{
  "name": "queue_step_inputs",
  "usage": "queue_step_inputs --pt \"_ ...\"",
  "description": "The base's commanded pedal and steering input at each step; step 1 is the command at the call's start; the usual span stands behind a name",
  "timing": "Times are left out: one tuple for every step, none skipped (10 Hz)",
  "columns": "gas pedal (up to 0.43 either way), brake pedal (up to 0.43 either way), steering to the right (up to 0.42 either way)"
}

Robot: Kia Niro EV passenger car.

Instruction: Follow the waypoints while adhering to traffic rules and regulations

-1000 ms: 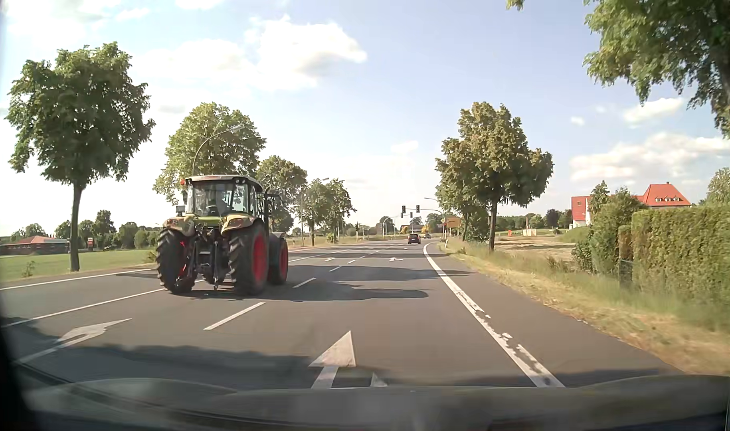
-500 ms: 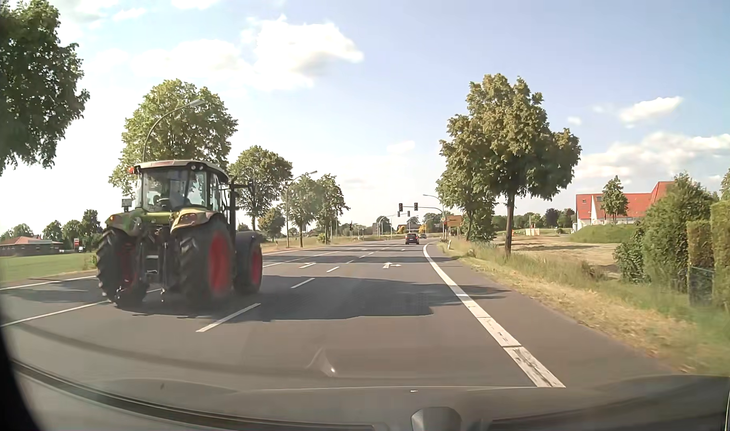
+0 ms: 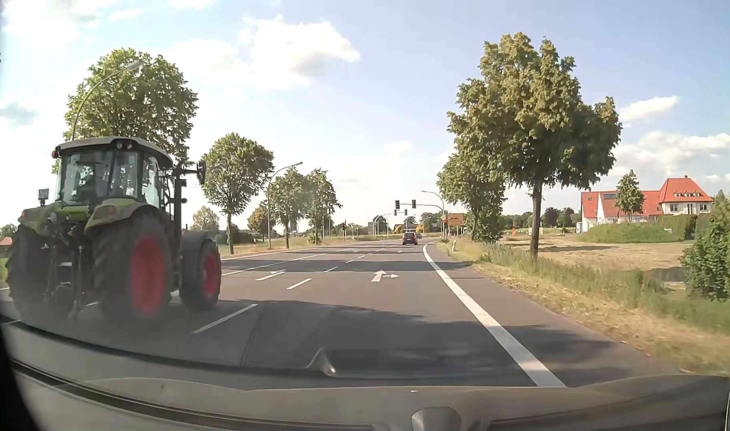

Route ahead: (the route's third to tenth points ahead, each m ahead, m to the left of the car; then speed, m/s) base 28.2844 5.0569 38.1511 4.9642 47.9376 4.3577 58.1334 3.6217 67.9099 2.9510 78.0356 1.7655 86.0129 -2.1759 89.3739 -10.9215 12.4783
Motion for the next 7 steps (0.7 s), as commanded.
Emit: queue_step_inputs --pt "0.067 0.006 0.007" --pt "0.047 0.006 0.007" --pt "0.000 0.006 0.007" --pt "0.000 0.006 0.007" --pt "0.000 0.006 0.007" --pt "0.000 0.006 0.006" --pt "0.000 0.006 0.007"
